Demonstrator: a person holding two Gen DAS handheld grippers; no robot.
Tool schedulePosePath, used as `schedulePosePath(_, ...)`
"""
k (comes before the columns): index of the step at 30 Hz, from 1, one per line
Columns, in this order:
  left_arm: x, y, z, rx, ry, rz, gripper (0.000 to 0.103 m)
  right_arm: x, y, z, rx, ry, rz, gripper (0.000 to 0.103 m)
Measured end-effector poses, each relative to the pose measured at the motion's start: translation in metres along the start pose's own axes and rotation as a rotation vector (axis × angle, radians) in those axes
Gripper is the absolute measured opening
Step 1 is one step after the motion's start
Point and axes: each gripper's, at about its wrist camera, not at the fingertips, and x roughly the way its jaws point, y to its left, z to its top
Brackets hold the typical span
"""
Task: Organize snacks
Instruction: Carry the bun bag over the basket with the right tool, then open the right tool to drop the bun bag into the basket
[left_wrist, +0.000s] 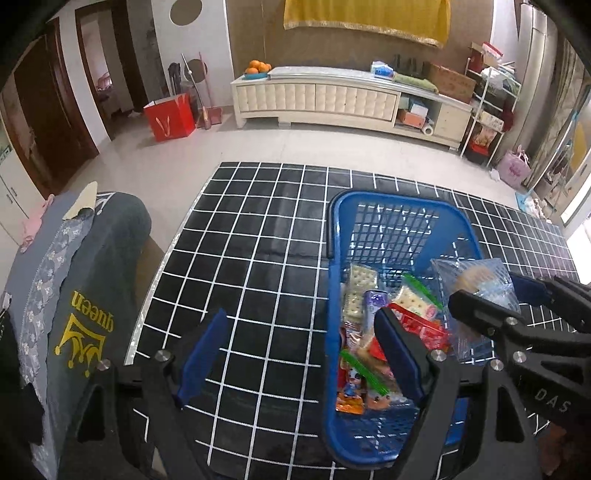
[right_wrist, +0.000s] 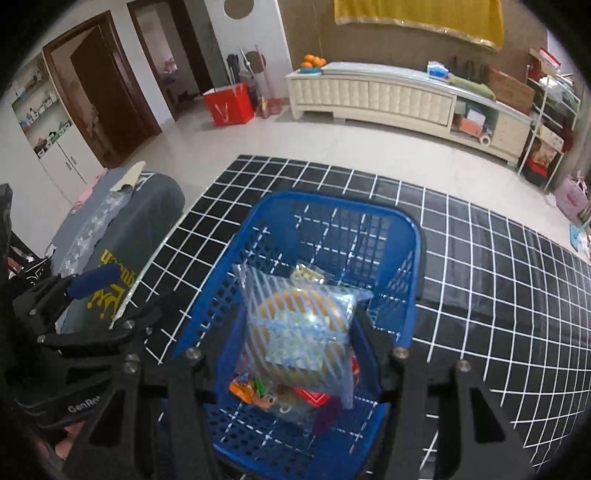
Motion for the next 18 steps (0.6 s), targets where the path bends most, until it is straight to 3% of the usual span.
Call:
schedulePosePath(5,0.015,0.003,0.0,0.01,0.009,0.036,0.08,0.021,-0.001,0.003,-0.007,0.057,-0.026,0.061)
schedulePosePath(13,0.031,0.007,-0.001,0.005,0.043,0.032,0.08,0.049,-0.003,0.0,-0.022,0.131,-0.058,0.062)
schedulePosePath(18,0.031,0.008,-0.002,0.004,0.041,0.032,0.08,0.054,-0.006,-0.003,-0.008,0.154,-0.026,0.072)
